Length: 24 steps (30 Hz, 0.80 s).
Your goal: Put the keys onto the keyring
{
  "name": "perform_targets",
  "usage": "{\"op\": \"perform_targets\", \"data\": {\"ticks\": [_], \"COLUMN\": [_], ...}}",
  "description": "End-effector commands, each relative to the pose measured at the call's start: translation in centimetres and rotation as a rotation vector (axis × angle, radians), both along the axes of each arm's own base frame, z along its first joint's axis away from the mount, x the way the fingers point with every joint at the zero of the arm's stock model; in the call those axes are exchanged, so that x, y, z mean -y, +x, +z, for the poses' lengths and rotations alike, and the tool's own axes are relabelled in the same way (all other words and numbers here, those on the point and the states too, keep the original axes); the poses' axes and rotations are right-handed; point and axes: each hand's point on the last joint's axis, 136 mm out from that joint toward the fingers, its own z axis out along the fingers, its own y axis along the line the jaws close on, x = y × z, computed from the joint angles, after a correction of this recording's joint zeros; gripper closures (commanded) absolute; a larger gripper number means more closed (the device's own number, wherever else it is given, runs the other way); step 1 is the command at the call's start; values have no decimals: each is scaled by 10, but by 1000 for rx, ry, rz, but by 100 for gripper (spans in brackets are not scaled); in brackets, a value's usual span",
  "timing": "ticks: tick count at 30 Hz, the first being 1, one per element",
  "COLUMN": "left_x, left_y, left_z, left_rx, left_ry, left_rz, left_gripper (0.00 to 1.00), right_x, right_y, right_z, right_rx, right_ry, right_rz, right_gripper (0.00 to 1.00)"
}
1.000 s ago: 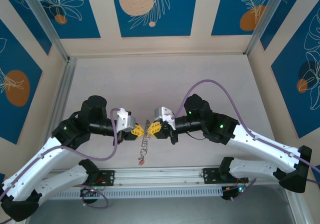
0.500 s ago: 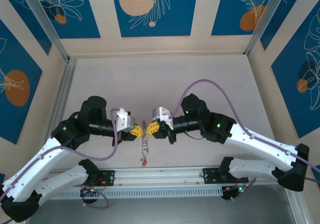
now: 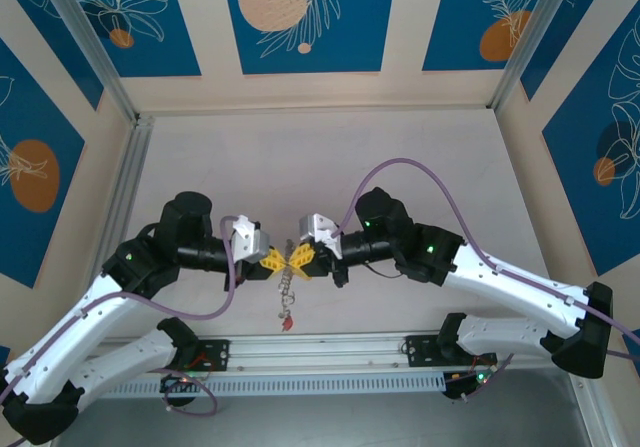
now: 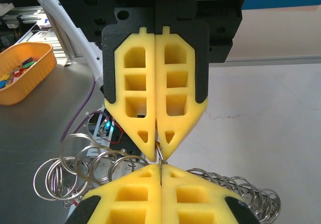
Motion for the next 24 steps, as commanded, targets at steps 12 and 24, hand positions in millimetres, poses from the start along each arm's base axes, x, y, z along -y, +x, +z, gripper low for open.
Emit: {"op": "perform_targets", "data": {"ticks": [12, 24], "left_x": [4, 3], "left_y": [-12, -12], "left_z": [31, 30], "left_rx": [67, 70], "left_ry": [-118, -115], "left_rz": [-78, -73], "left_gripper": [100, 100], "right_x": [-1, 14], "right_y": [13, 10], "right_z": [-9, -7], "right_rx": [14, 34], "right_ry": [-11, 12], "right_rz": [-50, -47], "right_gripper": [100, 100]}}
